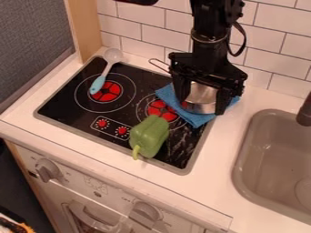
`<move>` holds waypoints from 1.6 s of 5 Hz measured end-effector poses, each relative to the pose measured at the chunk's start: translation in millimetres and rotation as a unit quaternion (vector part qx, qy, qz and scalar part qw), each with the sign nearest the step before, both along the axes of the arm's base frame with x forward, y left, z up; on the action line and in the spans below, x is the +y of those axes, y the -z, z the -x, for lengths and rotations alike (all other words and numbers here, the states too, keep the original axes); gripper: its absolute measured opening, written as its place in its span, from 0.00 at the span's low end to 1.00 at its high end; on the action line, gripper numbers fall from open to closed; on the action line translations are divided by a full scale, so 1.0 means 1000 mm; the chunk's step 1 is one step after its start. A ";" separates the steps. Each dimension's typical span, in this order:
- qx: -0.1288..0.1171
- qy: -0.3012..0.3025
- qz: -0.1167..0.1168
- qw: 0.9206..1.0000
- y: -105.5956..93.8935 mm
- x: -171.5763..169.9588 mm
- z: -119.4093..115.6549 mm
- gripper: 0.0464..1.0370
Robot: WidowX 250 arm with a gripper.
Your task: Moved the green bell pepper to the left burner beside the spatula
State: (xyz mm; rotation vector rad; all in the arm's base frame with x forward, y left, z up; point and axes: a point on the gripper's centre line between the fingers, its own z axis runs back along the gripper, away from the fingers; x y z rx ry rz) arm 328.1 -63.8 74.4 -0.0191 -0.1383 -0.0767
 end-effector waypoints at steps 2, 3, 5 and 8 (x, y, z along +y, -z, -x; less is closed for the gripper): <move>0.018 -0.016 -0.001 1.000 0.013 0.021 0.022 0.96; 0.002 -0.016 -0.011 1.000 -0.001 0.036 0.036 0.96; 0.024 -0.019 -0.023 0.999 0.016 0.054 0.052 0.96; 0.054 -0.023 -0.017 0.998 0.044 0.044 0.038 0.70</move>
